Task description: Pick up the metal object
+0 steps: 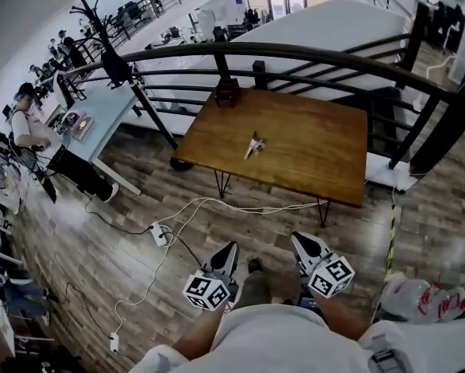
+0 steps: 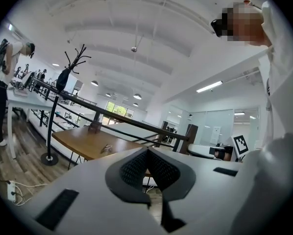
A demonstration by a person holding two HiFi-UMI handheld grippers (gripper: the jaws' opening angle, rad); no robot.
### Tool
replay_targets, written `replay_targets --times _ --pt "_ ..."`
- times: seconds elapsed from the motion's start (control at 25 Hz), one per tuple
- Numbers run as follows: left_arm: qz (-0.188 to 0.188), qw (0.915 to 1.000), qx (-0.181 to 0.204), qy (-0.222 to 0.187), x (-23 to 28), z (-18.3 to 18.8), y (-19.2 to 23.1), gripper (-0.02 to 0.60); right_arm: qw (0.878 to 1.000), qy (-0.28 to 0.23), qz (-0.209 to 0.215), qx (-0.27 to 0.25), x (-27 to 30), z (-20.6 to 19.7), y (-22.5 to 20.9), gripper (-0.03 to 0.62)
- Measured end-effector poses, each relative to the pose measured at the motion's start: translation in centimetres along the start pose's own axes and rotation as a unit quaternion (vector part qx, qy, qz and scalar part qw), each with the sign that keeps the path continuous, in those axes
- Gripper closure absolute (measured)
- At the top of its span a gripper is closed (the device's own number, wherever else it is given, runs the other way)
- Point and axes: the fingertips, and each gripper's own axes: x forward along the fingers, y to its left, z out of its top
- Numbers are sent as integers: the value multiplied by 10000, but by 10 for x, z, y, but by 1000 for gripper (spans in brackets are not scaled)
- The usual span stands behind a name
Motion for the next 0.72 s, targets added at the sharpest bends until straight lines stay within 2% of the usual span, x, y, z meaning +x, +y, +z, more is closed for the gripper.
replay_targets --times 0.24,0.44,0.72 --pt "-266 9993 -115 -243 50 41 55 569 9997 57 -180 -183 72 32 -21 569" --pt "-482 9979 -49 -428 91 93 107 569 9983 -245 -389 -369 134 76 -38 569" --pt "-844 9957 20 -390 125 122 166 569 9976 -313 -576 -214 207 77 -53 569"
